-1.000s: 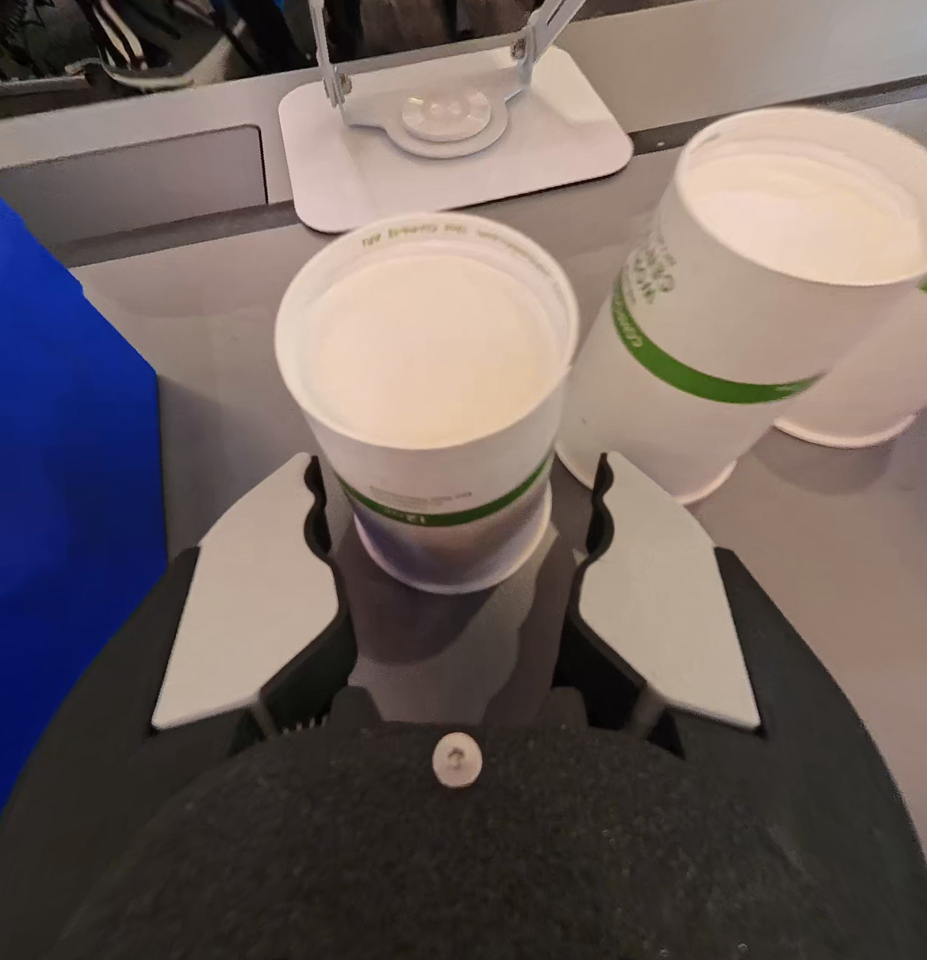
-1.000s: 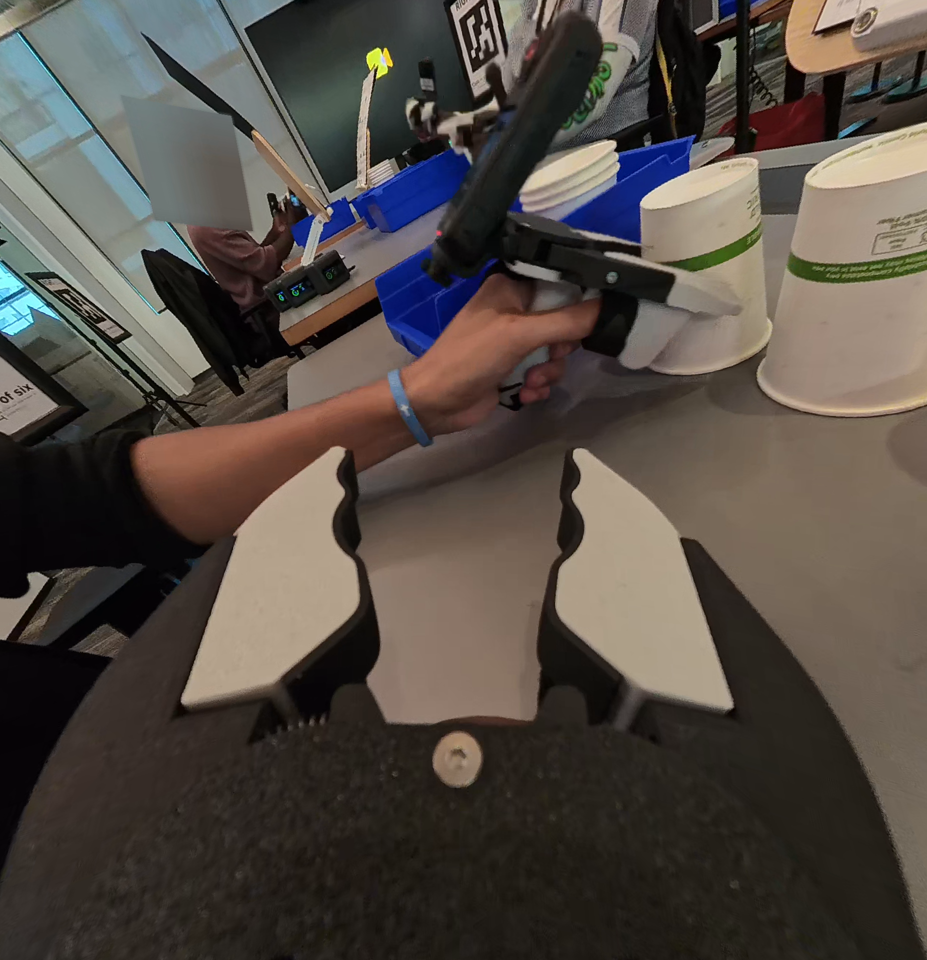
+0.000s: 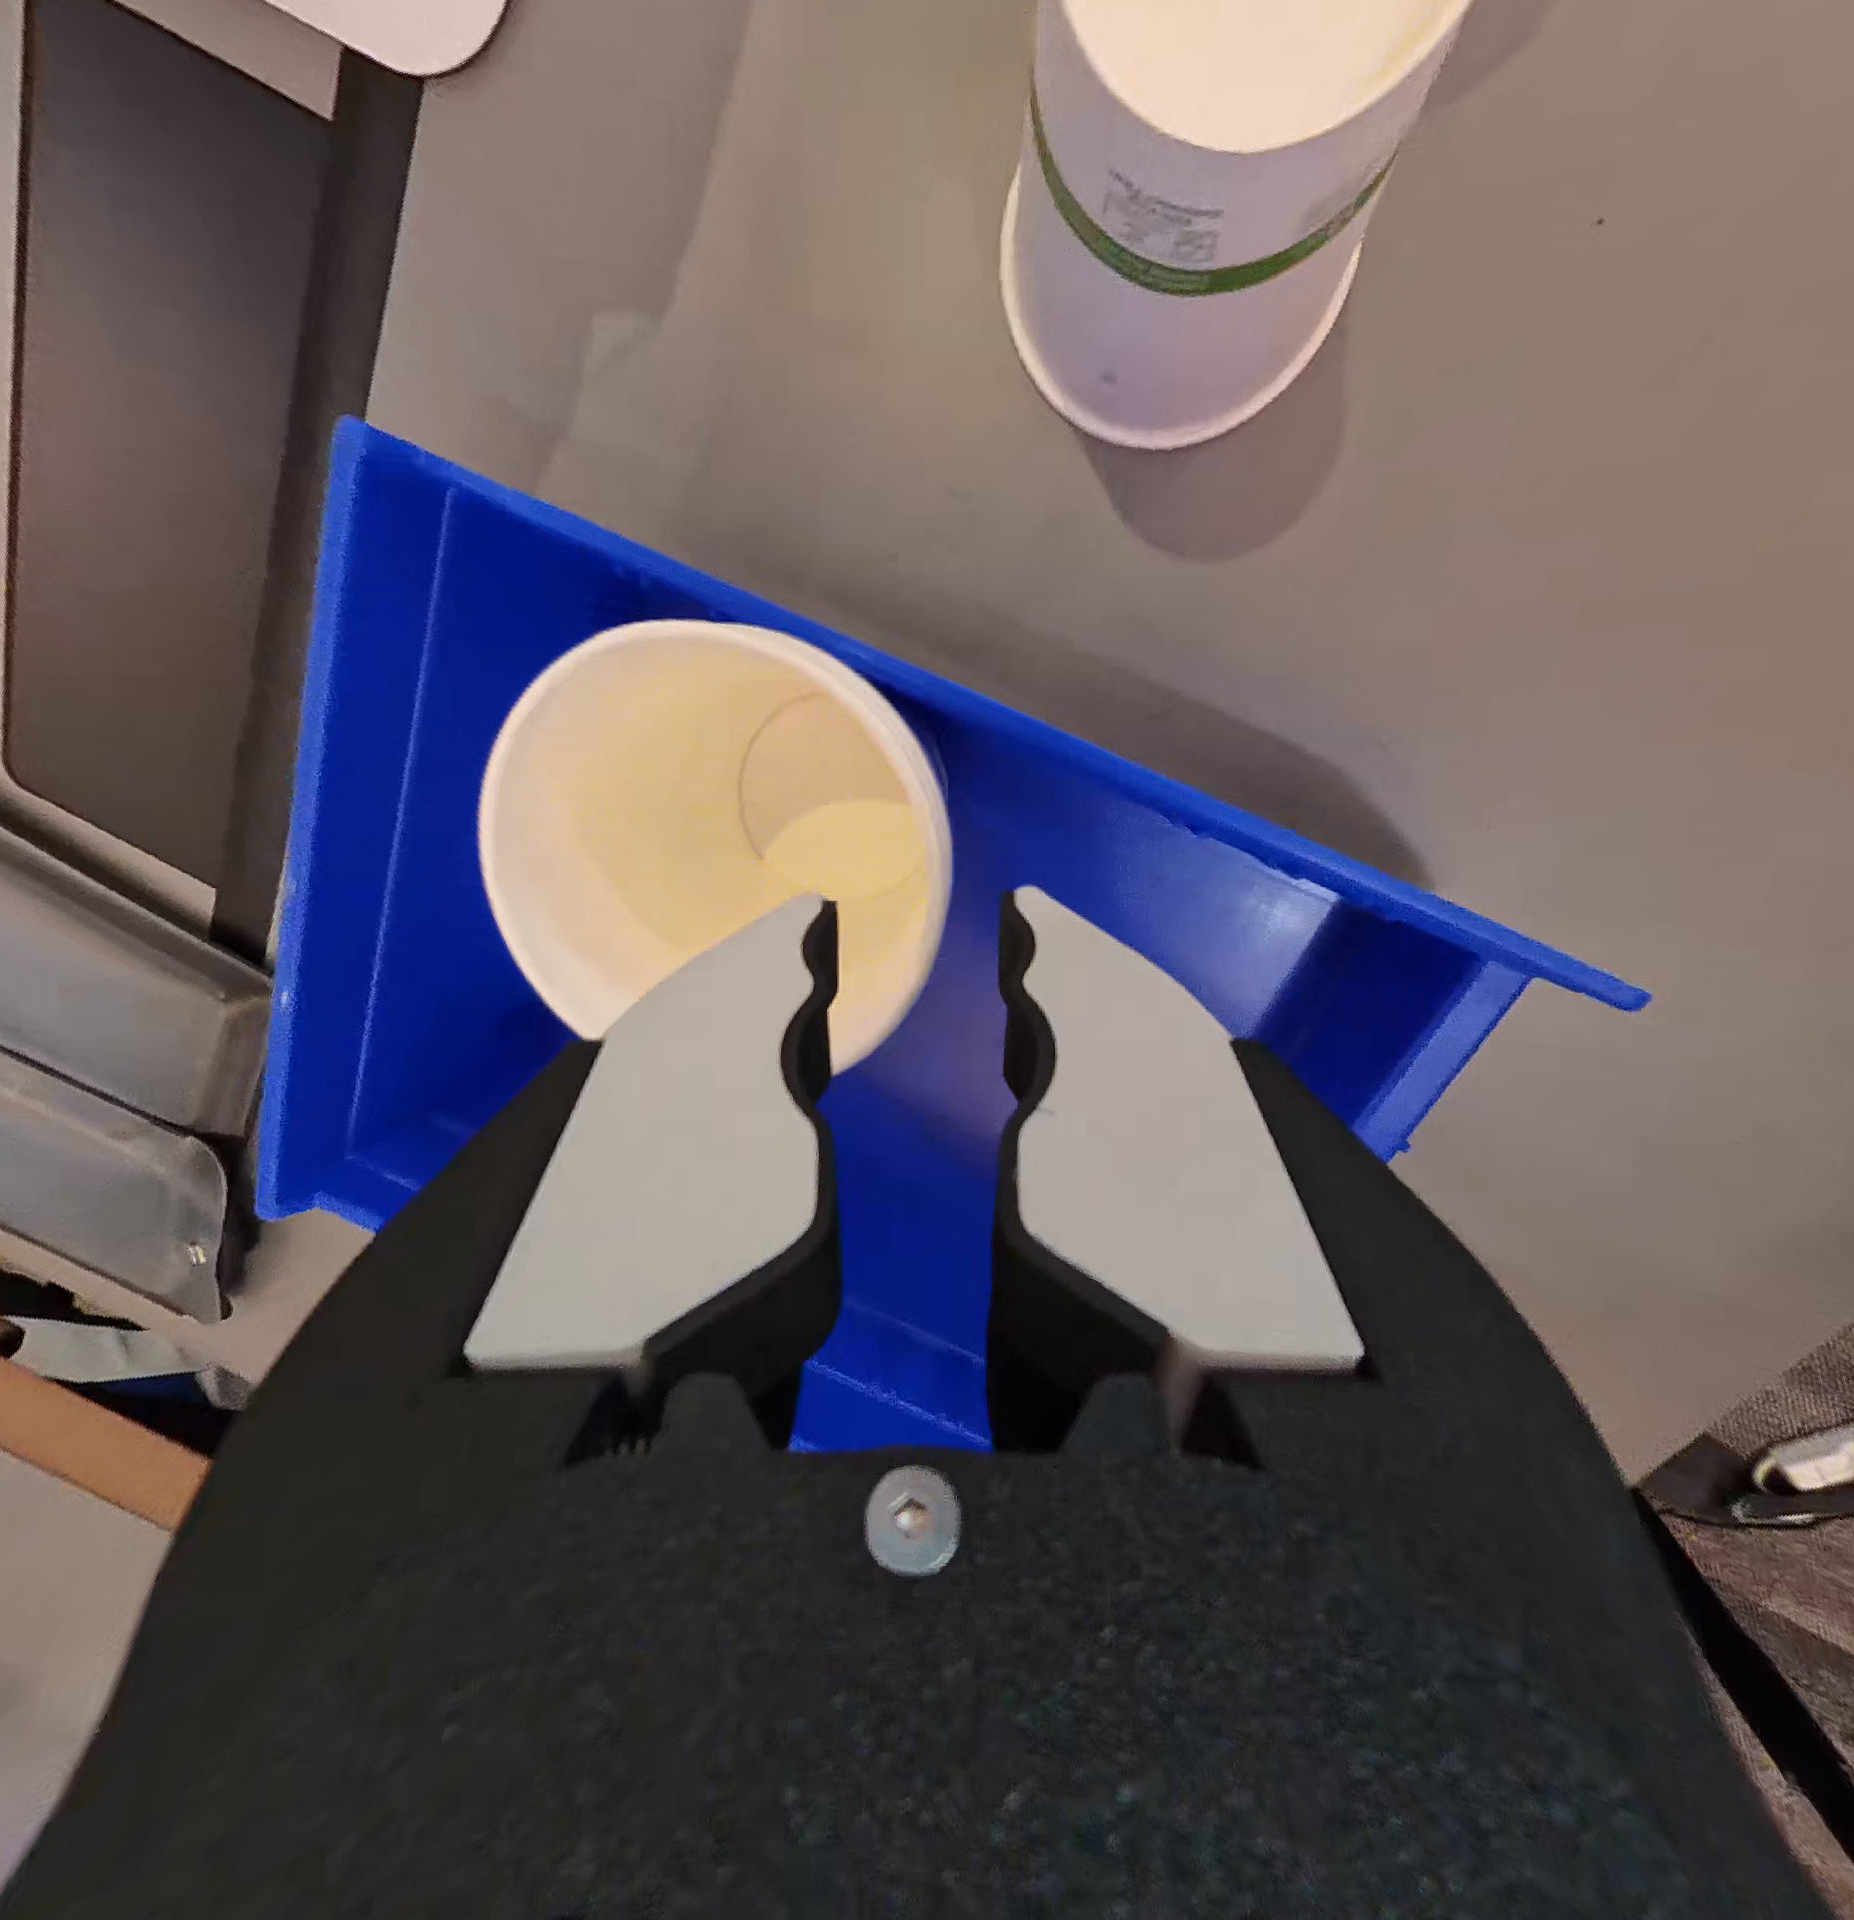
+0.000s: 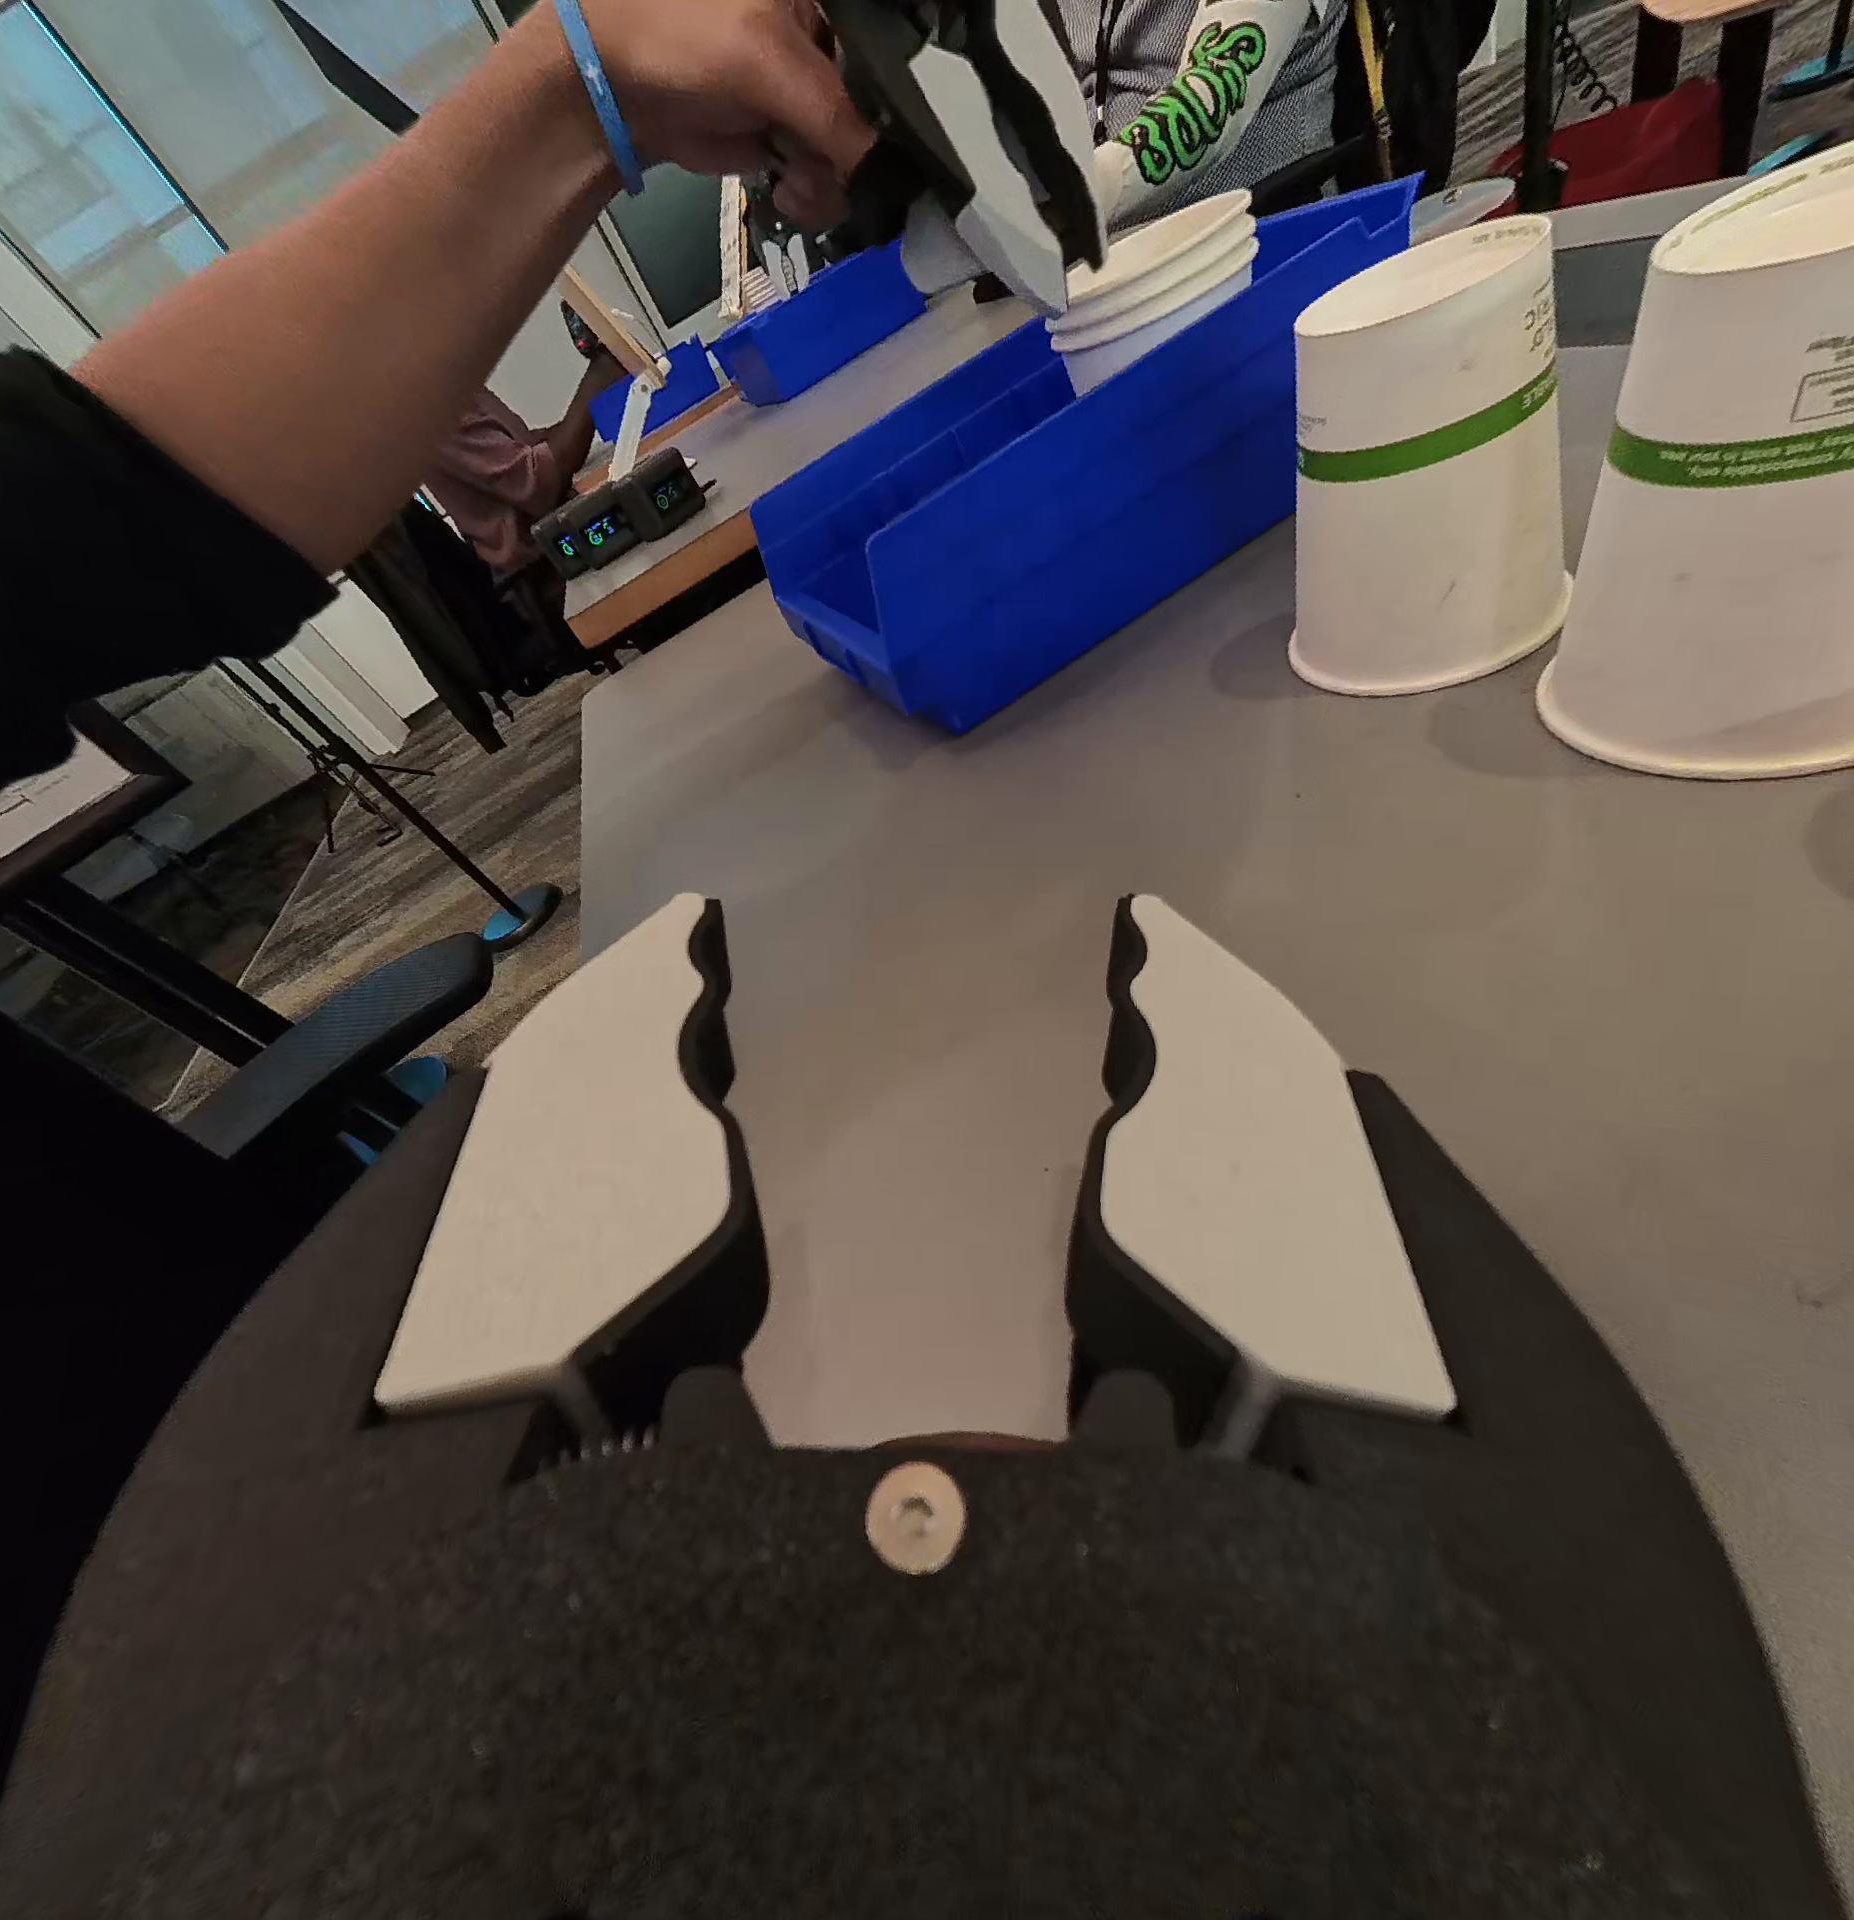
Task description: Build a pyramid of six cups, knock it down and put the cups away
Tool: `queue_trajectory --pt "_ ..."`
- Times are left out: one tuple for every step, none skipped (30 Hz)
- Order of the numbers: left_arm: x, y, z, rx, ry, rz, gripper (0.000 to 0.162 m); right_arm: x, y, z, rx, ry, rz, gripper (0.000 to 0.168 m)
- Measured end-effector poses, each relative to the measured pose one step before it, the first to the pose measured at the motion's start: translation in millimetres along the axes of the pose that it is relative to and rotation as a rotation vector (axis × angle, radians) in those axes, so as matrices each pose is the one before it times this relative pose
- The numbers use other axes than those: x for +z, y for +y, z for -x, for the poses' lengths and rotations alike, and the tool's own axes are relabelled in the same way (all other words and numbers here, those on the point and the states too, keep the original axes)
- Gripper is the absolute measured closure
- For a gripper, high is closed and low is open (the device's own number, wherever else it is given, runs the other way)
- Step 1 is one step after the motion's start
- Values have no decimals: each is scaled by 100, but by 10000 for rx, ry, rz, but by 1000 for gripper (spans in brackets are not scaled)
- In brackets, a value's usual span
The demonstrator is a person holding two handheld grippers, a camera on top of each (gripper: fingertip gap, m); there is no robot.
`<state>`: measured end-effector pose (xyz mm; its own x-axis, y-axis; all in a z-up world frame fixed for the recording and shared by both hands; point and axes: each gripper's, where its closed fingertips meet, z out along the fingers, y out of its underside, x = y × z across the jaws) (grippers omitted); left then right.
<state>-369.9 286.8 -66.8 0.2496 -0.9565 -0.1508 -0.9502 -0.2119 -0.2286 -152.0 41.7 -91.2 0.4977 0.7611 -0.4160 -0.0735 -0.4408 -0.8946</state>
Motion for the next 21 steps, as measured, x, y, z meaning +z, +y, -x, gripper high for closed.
queue_trajectory --pt "90 39 160 -74 64 -55 134 -11 -9 -25 10 -2 -6 99" --pt "92 28 43 -84 130 -74 135 -13 -4 -23 -1 4 1 99" --pt "103 58 16 -67 129 -40 136 -20 -33 -10 -2 -4 -7 99" --pt "57 143 195 12 -28 45 139 -17 -66 -4 2 -7 -24 100" --pt "9 98 153 34 -47 14 142 -11 -54 6 9 -5 -26 100" --pt "9 20 -128 -3 138 -21 148 5 -29 -7 18 -10 -11 100" --pt "9 -66 -171 -18 158 -53 154 8 17 -2 27 -15 4 100" --pt "72 -91 -120 -34 109 -65 158 41 50 2 32 -25 13 100" --pt "128 -4 -138 9 106 18 158 38 55 19 29 -27 20 100" --pt "69 -42 -81 21 49 5 158 35 50 17 17 -16 26 100" --pt "28 -73 -45 4 14 -2 158 13 23 13 -7 3 12 100" --pt "12 -69 31 15 -40 10 159 -2 14 7 -15 15 6 100" --pt "19 -68 -46 31 3 11 159 -10 -12 25 -12 5 0 100" --pt "8 -88 -54 38 -1 -4 159 -25 -31 39 -4 -6 -6 100" --pt "-56 -81 45 31 -51 4 159 -36 -44 11 1 -2 -18 100" --pt "-117 -116 121 2 -78 -21 159 -25 -48 7 -4 2 -21 100" --pt "-199 -129 167 -6 -82 -29 159 -23 -19 -28 -1 13 -6 100" --pt "-308 -174 269 -35 -129 -82 159 -22 -18 -38 10 8 -5 100" --pt "-373 -226 243 -71 -78 -129 159 -11 -14 -10 17 -4 -12 100" --pt "-407 -278 176 -77 -31 -175 159 -3 4 -11 20 -6 -2 100" --pt "-404 -287 53 -81 44 -192 159 1 14 9 8 -11 8 100"
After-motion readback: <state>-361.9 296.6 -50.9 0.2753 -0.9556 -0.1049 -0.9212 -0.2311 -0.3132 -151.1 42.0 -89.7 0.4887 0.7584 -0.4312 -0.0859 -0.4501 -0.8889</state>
